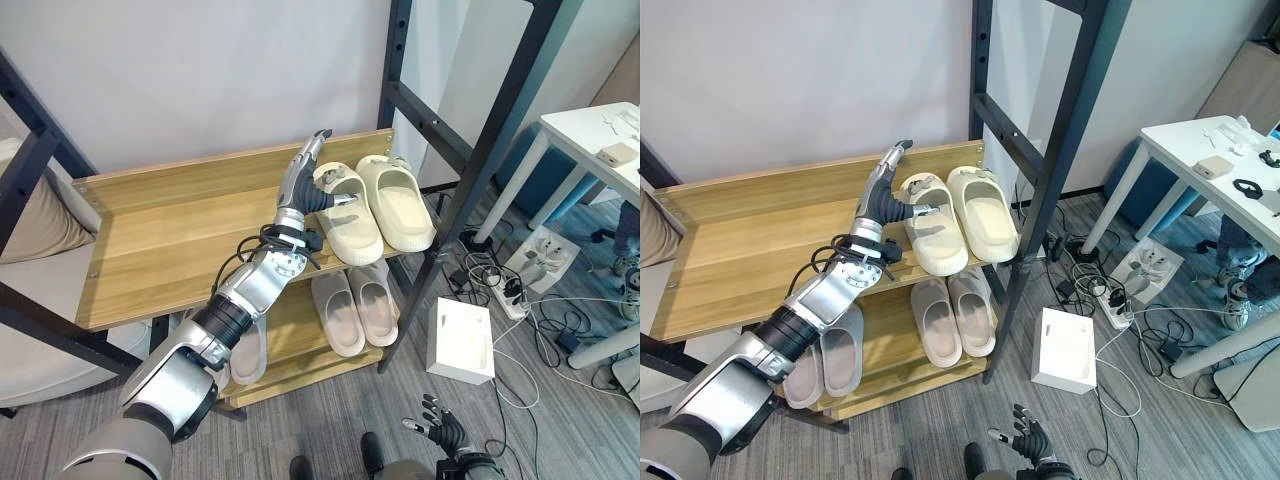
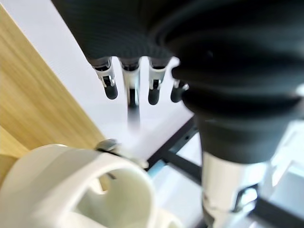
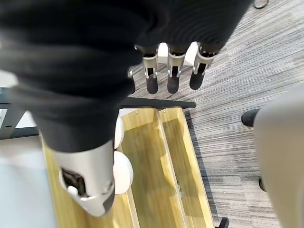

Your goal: Arrange the slippers neatly on the shoe rack.

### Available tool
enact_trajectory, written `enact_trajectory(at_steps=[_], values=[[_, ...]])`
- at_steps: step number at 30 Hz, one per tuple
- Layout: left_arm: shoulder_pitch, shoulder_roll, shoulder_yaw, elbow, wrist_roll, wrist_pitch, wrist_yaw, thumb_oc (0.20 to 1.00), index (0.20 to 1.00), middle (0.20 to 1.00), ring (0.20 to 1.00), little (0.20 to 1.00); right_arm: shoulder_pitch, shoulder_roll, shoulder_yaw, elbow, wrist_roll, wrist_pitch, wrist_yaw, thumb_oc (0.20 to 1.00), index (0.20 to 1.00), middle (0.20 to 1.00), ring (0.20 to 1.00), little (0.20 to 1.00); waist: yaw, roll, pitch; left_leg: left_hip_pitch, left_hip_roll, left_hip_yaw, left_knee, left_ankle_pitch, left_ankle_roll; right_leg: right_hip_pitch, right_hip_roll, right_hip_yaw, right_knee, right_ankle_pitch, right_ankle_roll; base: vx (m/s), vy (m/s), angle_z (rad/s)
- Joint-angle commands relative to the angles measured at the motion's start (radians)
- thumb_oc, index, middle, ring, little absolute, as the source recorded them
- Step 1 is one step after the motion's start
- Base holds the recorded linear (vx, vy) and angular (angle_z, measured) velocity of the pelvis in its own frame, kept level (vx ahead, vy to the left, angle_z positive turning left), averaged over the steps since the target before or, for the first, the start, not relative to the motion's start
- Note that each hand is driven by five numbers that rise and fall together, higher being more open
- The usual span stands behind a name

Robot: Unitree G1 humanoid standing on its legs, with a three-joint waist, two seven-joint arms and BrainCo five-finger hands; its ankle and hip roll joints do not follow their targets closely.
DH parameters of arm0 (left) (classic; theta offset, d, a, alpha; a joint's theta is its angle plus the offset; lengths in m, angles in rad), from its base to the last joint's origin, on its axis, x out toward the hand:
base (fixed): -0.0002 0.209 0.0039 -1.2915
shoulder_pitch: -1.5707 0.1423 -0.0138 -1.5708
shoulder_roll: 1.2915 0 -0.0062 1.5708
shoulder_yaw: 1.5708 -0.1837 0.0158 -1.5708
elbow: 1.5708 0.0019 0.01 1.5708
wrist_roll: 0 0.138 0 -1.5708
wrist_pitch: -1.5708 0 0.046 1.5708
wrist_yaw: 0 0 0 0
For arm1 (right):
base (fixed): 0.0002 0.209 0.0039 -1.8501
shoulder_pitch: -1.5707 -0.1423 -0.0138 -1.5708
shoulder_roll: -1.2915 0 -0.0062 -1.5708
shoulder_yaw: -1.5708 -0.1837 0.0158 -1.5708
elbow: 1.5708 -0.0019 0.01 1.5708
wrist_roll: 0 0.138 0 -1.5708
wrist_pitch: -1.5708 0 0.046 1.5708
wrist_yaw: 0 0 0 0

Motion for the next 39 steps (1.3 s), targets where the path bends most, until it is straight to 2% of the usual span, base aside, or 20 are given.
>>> enact_trajectory(at_steps=[1,3,4,5,6,9,13,15,16,20,22,23,26,28,31,35,39], values=[[-0.099,0.002,0.066,0.02,0.008,-0.084,0.012,1.0,1.0,1.0,1.0,1.0,-0.033,0.01,-0.02,-0.024,0.002,-0.044,0.006,1.0,1.0,1.0,1.0,1.0,0.007,-0.011,0.026,0.086,-0.019,-0.021,0.001,-0.189,0.008,0.075,0.003,-0.063,0.002,-0.187,0.053,-0.04,0.009,0.02],[-0.061,-0.016,0.092,-0.112,-0.107,-0.153,-0.038,1.0,1.0,1.0,1.0,1.0,-0.053,0.019,-0.01,-0.02,0.003,-0.042,0.015,1.0,1.0,1.0,1.0,1.0,0.019,-0.015,0.023,0.082,-0.021,-0.028,0.001,-0.187,0.008,0.075,0.002,-0.07,0.002,-0.183,0.053,-0.03,0.008,0.05],[-0.06,-0.015,0.093,-0.114,-0.108,-0.152,-0.039,1.0,1.0,1.0,1.0,1.0,-0.053,0.019,-0.01,-0.02,0.003,-0.042,0.015,1.0,1.0,1.0,1.0,1.0,0.018,-0.015,0.023,0.082,-0.021,-0.028,0.001,-0.187,0.008,0.075,0.002,-0.07,0.002,-0.183,0.053,-0.02,0.006,0.05],[-0.036,-0.021,0.1,-0.173,-0.171,-0.185,-0.067,1.0,1.0,1.0,1.0,1.0,-0.058,0.022,-0.009,-0.02,0.003,-0.04,0.018,1.0,1.0,1.0,1.0,1.0,0.024,-0.016,0.022,0.081,-0.021,-0.03,0.001,-0.186,0.009,0.075,0.001,-0.073,0.002,-0.182,0.052,-0.03,0.006,0.09],[0.026,-0.035,0.117,-0.298,-0.342,-0.25,-0.153,1.0,1.0,1.0,1.0,1.0,-0.058,0.031,-0.008,-0.023,0.006,-0.031,0.029,1.0,1.0,1.0,1.0,1.0,0.036,-0.019,0.019,0.079,-0.022,-0.036,0.001,-0.185,0.01,0.075,-0.001,-0.079,0.002,-0.181,0.051,-0.04,0.009,0.15],[0.117,-0.032,0.105,-0.467,-0.53,-0.274,-0.308,1.0,1.0,1.0,1.0,1.0,-0.054,0.046,-0.006,-0.014,0.009,-0.012,0.05,1.0,1.0,1.0,1.0,1.0,0.052,-0.023,0.015,0.081,-0.023,-0.043,0.001,-0.185,0.011,0.081,-0.002,-0.09,0.002,-0.181,0.051,-0.02,0.006,0.17],[0.21,0.03,0.045,-0.656,-0.683,-0.227,-0.523,1.0,1.0,1.0,1.0,1.0,-0.054,0.058,-0.003,-0.002,0.007,0.013,0.086,1.0,1.0,1.0,1.0,1.0,0.076,-0.028,0.011,0.082,-0.025,-0.055,0.001,-0.187,0.012,0.09,-0.003,-0.104,0.002,-0.184,0.05,-0.02,0.011,0.18],[0.235,0.043,0.034,-0.684,-0.713,-0.209,-0.56,1.0,1.0,1.0,1.0,1.0,-0.057,0.061,0.001,0.002,0.002,0.017,0.091,1.0,1.0,1.0,1.0,1.0,0.082,-0.029,0.01,0.083,-0.025,-0.057,0.001,-0.187,0.011,0.093,-0.003,-0.107,0.002,-0.185,0.05,-0.01,0.009,0.08],[0.263,0.092,-0.007,-0.71,-0.736,-0.171,-0.63,1.0,1.0,1.0,1.0,1.0,-0.063,0.056,0.001,0.007,-0.005,0.024,0.103,1.0,1.0,1.0,1.0,1.0,0.091,-0.03,0.007,0.086,-0.025,-0.063,0.001,-0.188,0.013,0.098,-0.003,-0.114,0.002,-0.188,0.049,-0.01,0.016,0.05],[0.359,0.203,-0.086,-0.701,-0.703,-0.112,-0.747,1.0,1.0,1.0,1.0,1.0,-0.074,0.044,0.008,0.019,-0.03,0.031,0.122,1.0,1.0,1.0,1.0,1.0,0.109,-0.027,0.009,0.09,-0.026,-0.074,0.001,-0.188,0.014,0.107,-0.004,-0.126,0.002,-0.191,0.048,-0.02,0.017,0.11],[0.387,0.218,-0.094,-0.688,-0.686,-0.108,-0.767,1.0,1.0,1.0,1.0,1.0,-0.078,0.042,0.008,0.022,-0.032,0.03,0.124,1.0,1.0,1.0,1.0,1.0,0.111,-0.027,0.008,0.092,-0.027,-0.076,0.001,-0.19,0.015,0.11,-0.004,-0.127,0.002,-0.192,0.047,-0.01,0.01,0.09],[0.476,0.223,-0.114,-0.607,-0.627,-0.092,-0.795,1.0,1.0,1.0,1.0,1.0,-0.095,0.033,0.003,0.028,-0.034,0.029,0.127,1.0,1.0,1.0,1.0,1.0,0.115,-0.027,0.01,0.096,-0.027,-0.078,0.001,-0.19,0.017,0.114,-0.004,-0.127,0.002,-0.193,0.046,0.0,0.0,0.0],[0.594,0.205,-0.115,-0.44,-0.494,-0.084,-0.788,1.0,1.0,1.0,1.0,1.0,-0.113,0.022,-0.025,0.037,-0.015,0.026,0.116,1.0,1.0,1.0,1.0,1.0,0.117,-0.026,0.016,0.102,-0.027,-0.08,0.001,-0.189,0.019,0.121,-0.004,-0.127,0.002,-0.194,0.042,0.0,0.0,0.0],[0.636,0.197,-0.108,-0.352,-0.366,-0.101,-0.764,1.0,1.0,1.0,1.0,1.0,-0.117,0.017,-0.043,0.038,0.003,0.021,0.106,1.0,1.0,1.0,1.0,1.0,0.116,-0.025,0.018,0.104,-0.026,-0.081,0.001,-0.189,0.02,0.123,-0.003,-0.125,0.002,-0.194,0.041,-0.02,0.013,0.04],[0.718,0.151,-0.082,-0.211,-0.275,-0.09,-0.73,1.0,1.0,1.0,1.0,1.0,-0.115,0.008,-0.058,0.03,0.016,0.018,0.093,1.0,1.0,1.0,1.0,1.0,0.117,-0.023,0.021,0.105,-0.026,-0.077,0.001,-0.188,0.022,0.124,-0.003,-0.124,0.002,-0.194,0.038,-0.01,0.005,-0.02],[0.783,0.054,-0.001,-0.018,-0.248,-0.073,-0.633,1.0,1.0,1.0,1.0,1.0,-0.117,0.012,-0.076,0.033,0.033,0.015,0.068,1.0,1.0,1.0,1.0,1.0,0.12,-0.024,0.022,0.106,-0.026,-0.079,0.001,-0.184,0.023,0.124,-0.003,-0.126,0.002,-0.194,0.033,-0.01,0.002,0.0],[0.792,-0.057,0.108,0.185,-0.287,-0.061,-0.506,1.0,1.0,1.0,1.0,1.0,-0.124,0.03,-0.097,0.056,0.061,0.006,0.038,1.0,1.0,1.0,1.0,1.0,0.126,-0.028,0.024,0.101,-0.027,-0.088,0.001,-0.179,0.024,0.125,-0.004,-0.133,0.002,-0.195,0.027,0.0,0.0,0.0]])
